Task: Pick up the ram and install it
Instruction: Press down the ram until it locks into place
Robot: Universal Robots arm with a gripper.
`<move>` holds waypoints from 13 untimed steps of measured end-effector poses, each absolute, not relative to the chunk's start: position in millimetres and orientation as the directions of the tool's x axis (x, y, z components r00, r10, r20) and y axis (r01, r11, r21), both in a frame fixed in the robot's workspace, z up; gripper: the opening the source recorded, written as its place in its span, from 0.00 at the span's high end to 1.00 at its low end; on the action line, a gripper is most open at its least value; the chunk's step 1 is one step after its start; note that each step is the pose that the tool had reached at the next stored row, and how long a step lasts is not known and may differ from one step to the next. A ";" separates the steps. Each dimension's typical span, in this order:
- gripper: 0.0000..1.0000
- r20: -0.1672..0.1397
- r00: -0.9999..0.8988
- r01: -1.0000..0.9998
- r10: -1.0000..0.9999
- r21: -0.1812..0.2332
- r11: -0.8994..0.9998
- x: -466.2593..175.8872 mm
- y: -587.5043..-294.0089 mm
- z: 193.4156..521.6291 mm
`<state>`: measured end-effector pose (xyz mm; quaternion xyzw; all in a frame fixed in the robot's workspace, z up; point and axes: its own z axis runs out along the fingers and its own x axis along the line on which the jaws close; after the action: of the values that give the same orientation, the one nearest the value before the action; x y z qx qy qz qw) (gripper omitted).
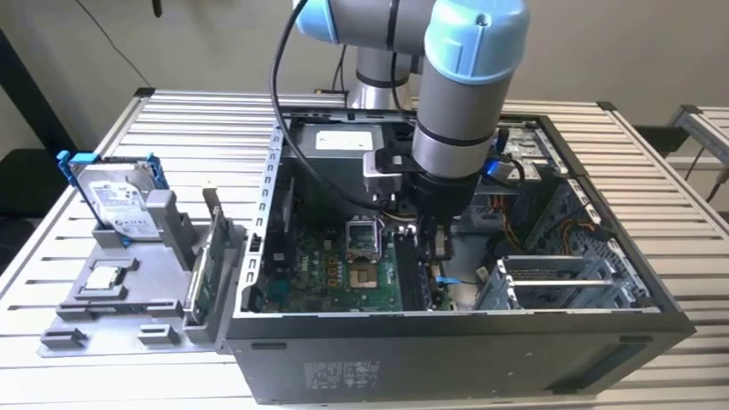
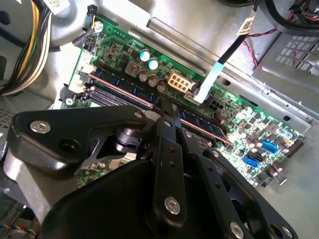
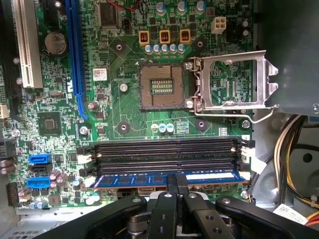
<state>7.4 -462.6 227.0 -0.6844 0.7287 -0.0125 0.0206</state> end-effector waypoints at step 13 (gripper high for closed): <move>0.89 -0.013 -0.062 -0.997 -0.998 -0.046 0.063 7.5 -462.5 264.9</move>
<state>7.5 -462.5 264.9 -0.6845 0.7286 -0.0123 0.0206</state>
